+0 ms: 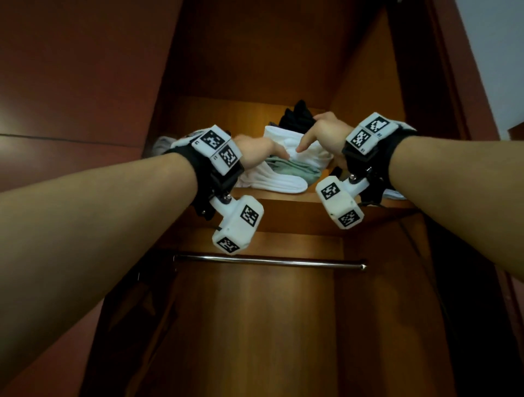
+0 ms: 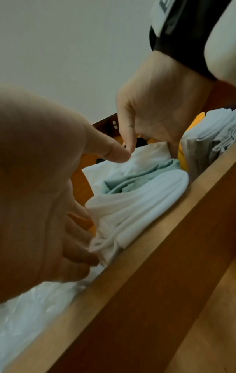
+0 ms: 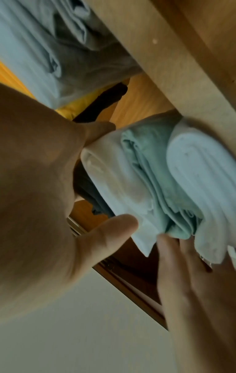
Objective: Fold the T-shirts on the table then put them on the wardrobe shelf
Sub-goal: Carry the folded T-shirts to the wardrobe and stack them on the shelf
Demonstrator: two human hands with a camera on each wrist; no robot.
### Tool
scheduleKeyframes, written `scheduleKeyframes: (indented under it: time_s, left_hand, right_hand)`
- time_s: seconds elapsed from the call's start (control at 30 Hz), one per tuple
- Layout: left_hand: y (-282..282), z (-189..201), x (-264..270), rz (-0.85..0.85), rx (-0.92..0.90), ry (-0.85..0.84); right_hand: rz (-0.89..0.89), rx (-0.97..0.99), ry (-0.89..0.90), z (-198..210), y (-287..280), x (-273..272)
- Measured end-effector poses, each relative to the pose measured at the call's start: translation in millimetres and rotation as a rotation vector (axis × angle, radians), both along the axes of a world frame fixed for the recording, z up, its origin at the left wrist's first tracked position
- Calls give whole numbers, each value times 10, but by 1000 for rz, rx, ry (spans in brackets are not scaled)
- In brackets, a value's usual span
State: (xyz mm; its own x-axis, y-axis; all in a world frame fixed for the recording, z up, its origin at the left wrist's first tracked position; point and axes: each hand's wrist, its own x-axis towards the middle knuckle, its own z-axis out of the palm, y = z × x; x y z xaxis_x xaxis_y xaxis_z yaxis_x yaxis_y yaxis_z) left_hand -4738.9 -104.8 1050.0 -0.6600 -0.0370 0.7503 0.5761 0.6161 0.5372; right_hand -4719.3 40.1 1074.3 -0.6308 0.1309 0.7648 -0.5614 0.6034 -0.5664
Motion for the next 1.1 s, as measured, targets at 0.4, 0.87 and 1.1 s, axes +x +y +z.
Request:
scheduleKeyframes:
  time_s: [0.4, 0.87, 1.1]
  left_hand:
    - [186, 65, -219, 110, -134, -92]
    - [842, 260, -735, 78, -319, -72]
    - [863, 44, -290, 27, -207, -146]
  right_hand:
    - [36, 43, 4, 30, 235, -143]
    - [-330, 502, 34, 300, 738, -134]
    - [-588, 671, 151, 370, 762, -208]
